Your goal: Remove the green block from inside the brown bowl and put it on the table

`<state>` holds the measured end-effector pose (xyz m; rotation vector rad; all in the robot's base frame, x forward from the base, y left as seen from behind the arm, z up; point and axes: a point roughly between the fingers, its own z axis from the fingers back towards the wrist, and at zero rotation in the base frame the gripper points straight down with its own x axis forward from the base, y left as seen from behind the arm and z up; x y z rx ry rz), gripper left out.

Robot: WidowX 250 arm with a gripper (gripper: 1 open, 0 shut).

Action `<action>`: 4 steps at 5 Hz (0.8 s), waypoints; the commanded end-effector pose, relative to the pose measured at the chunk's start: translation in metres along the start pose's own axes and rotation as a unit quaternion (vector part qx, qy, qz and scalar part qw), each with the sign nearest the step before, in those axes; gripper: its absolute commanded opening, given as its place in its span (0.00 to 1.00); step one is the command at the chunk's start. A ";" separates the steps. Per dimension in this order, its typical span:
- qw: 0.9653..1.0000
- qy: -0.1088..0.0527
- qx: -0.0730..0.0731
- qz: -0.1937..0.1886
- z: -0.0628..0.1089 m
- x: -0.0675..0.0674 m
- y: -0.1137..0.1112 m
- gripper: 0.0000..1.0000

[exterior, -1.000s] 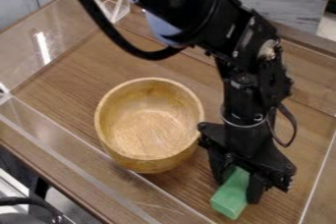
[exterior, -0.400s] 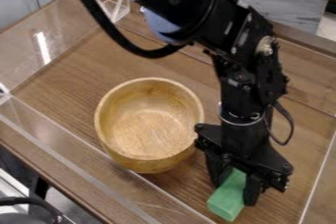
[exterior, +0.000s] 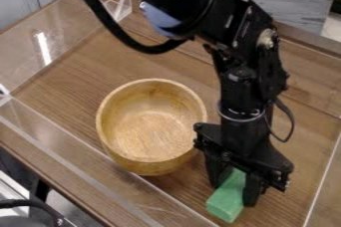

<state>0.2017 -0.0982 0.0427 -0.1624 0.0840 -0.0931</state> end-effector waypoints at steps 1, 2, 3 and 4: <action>1.000 -0.027 -0.011 -0.001 0.015 0.012 -0.003 0.00; 1.000 -0.023 -0.014 0.000 0.017 0.012 -0.001 0.00; 1.000 -0.021 -0.017 0.001 0.018 0.013 0.000 0.00; 1.000 -0.019 -0.019 0.002 0.018 0.014 0.001 0.00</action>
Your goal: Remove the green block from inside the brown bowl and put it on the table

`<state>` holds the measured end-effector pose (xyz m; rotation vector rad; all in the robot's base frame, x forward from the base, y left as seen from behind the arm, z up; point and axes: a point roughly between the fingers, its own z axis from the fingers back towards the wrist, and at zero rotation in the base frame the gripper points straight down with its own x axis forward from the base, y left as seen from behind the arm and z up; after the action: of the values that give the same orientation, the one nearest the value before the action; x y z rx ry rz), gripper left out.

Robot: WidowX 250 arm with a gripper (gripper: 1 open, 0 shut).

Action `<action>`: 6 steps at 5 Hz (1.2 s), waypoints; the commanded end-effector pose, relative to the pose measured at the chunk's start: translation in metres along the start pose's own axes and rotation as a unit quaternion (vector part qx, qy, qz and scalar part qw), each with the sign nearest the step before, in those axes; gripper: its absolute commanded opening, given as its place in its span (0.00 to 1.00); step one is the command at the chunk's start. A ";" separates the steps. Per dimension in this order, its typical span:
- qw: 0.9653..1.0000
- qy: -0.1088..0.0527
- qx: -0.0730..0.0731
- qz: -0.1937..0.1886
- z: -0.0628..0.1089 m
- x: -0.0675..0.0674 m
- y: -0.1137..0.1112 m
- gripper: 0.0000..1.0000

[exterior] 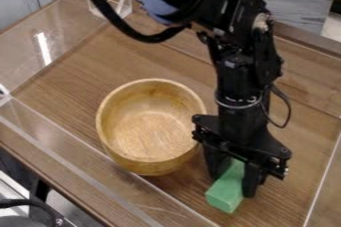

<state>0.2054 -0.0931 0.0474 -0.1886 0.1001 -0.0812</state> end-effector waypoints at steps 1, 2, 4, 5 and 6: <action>1.000 -0.023 -0.008 -0.003 0.013 0.012 -0.002 0.00; 1.000 -0.022 -0.011 -0.002 0.013 0.013 -0.001 0.00; 1.000 -0.020 -0.014 0.001 0.019 0.016 0.003 1.00; 1.000 -0.020 -0.016 0.005 0.023 0.018 0.009 1.00; 1.000 -0.022 -0.018 0.008 0.028 0.020 0.017 1.00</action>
<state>0.2182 -0.0734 0.0573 -0.2171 0.1183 -0.0442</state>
